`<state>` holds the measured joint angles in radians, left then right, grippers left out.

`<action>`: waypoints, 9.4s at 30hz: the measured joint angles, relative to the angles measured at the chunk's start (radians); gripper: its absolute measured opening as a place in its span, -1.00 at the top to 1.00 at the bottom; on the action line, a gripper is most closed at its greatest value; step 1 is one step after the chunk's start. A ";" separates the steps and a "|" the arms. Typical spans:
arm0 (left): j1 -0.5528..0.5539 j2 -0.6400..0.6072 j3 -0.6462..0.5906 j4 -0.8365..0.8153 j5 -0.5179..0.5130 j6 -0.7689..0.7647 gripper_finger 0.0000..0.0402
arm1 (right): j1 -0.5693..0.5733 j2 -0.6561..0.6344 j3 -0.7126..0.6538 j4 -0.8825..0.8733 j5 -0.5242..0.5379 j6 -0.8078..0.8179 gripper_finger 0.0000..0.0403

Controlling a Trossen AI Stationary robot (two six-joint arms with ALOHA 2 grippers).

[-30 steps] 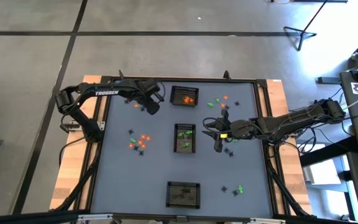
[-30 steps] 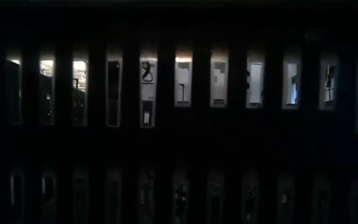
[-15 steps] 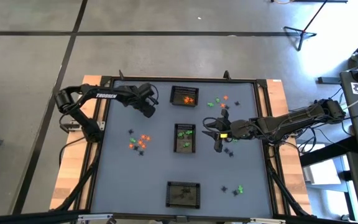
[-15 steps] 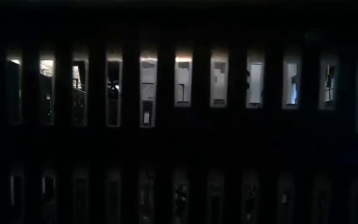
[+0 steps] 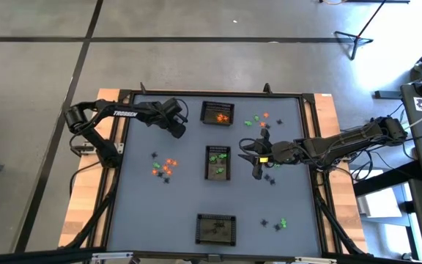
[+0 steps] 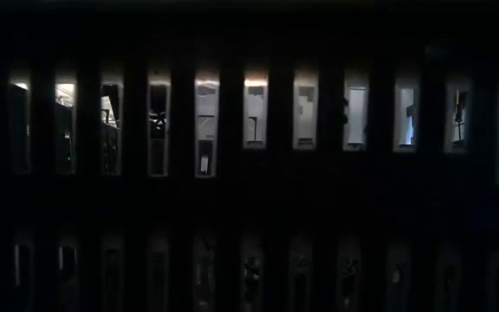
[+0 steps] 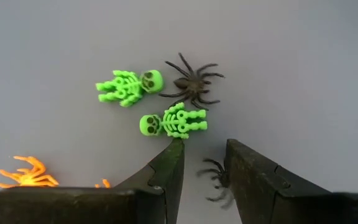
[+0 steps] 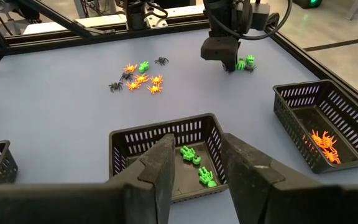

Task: Sort Halloween decoration
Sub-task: Put the black spider toy into the bottom black bin, then put the green skeleton toy into the center black bin

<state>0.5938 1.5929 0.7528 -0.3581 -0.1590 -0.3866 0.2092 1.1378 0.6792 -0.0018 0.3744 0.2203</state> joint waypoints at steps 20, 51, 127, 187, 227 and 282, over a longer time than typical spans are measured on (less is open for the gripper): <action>-0.042 -0.001 0.002 -0.079 0.058 0.028 0.51 | 0.000 0.045 0.001 0.017 0.000 -0.001 0.36; -0.367 -0.260 0.066 0.029 -0.039 0.020 1.00 | 0.001 0.101 -0.013 0.206 -0.068 -0.006 0.36; -1.040 -0.100 0.067 0.749 -0.629 0.105 0.53 | -0.024 0.631 0.083 0.845 -0.630 0.128 0.99; -1.078 -0.094 0.067 0.671 -0.643 0.002 0.46 | 0.446 0.397 0.207 -0.289 -0.452 0.398 0.33; -1.078 -0.094 0.067 0.642 -0.635 -0.031 0.46 | 0.580 0.628 0.395 -0.616 -0.169 0.340 0.92; -1.081 -0.094 0.067 0.617 -0.636 -0.054 0.46 | 0.612 0.612 0.602 -0.961 -0.326 0.613 0.35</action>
<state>-0.4877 1.4990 0.8196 0.2584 -0.7948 -0.4405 0.8209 1.7493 1.2812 -0.9627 0.0479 0.8333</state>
